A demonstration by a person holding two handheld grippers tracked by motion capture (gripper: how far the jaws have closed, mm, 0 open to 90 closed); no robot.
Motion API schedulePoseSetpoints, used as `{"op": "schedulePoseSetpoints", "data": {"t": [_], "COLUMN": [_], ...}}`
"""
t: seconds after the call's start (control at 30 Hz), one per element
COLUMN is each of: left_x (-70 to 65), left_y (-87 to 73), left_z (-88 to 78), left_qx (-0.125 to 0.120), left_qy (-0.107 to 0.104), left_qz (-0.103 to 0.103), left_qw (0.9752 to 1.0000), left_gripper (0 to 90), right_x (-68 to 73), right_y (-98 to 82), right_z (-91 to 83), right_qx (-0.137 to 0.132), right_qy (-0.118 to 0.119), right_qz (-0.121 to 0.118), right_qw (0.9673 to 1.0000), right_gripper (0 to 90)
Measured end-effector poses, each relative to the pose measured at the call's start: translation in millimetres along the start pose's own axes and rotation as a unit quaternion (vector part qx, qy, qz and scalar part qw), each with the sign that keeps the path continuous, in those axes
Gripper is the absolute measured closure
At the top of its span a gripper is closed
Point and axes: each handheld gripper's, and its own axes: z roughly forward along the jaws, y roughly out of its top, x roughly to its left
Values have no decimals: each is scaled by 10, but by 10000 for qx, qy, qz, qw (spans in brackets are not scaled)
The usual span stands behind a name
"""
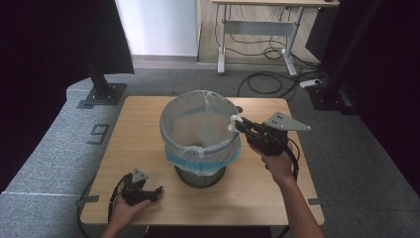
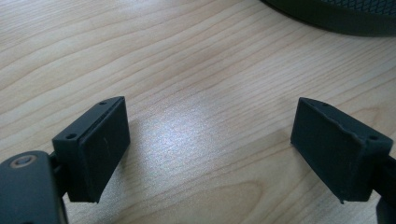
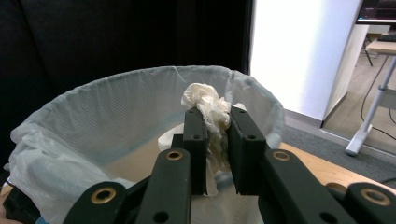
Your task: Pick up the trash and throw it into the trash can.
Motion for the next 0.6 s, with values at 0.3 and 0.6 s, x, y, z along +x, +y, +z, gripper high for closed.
{"op": "schedulePoseSetpoints", "data": {"t": [0.3,0.6], "left_x": [0,-1], "left_y": [0,0], "left_z": [0,-1], "left_qx": [1,-3], "left_qy": [0,-3], "left_qz": [-1,2], "left_qw": [10000,10000], "left_gripper": [117,119], "right_x": [40,75], "right_y": [45,87], "right_z": [114,239], "right_qx": [18,38], "right_qy": [73,163], "right_qz": [-28,-18], "right_qw": [10000,9999], "right_gripper": [782,781]}}
